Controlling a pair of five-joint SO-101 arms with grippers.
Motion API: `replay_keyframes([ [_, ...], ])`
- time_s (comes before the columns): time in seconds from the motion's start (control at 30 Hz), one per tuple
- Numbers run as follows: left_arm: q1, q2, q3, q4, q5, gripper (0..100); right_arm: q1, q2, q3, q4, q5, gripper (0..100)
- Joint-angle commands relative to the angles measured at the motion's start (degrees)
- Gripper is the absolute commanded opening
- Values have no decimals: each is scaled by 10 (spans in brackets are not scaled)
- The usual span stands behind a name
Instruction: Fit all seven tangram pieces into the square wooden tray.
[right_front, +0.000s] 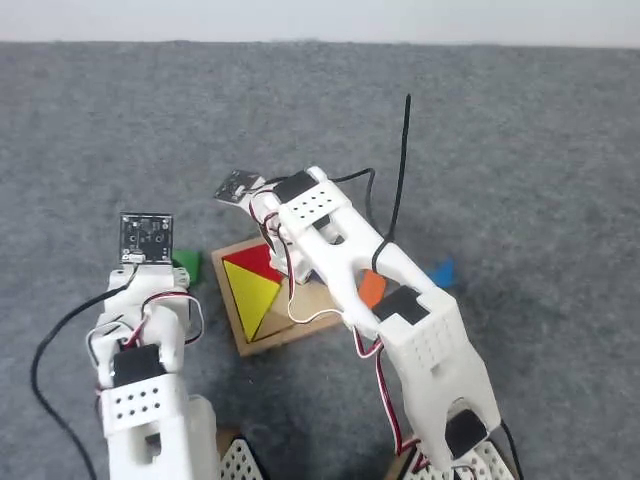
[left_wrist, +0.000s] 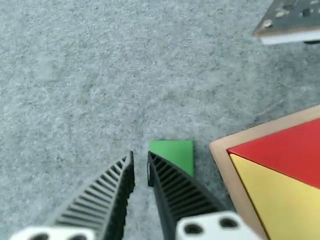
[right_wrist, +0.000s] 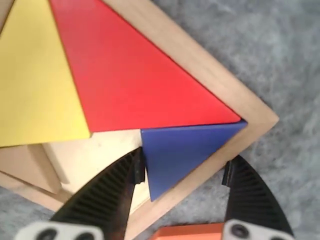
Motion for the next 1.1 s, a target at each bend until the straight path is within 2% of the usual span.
replay_keyframes([
  [0.0,4,-15,-2,1,-8,44,7,-36,-28,0,11,152],
  [0.1,5,-15,-1,1,-16,44,16,-48,-28,0,8,47],
  [0.17,8,-15,0,2,-25,44,22,-58,-28,-1,-7,19],
  [0.3,47,-15,8,3,-35,44,33,-80,-27,0,-41,31],
  [0.4,81,-11,9,6,-69,43,33,-88,-25,0,-58,29],
  [0.63,160,55,-37,91,-113,17,34,-90,-25,19,-65,32],
  [0.8,139,227,-125,123,-103,17,35,-88,-25,20,-66,32],
  [0.9,106,331,-181,138,-51,16,46,-93,-26,15,-85,32],
  [1.07,91,378,-211,138,-5,16,79,-95,-46,7,-150,32],
])
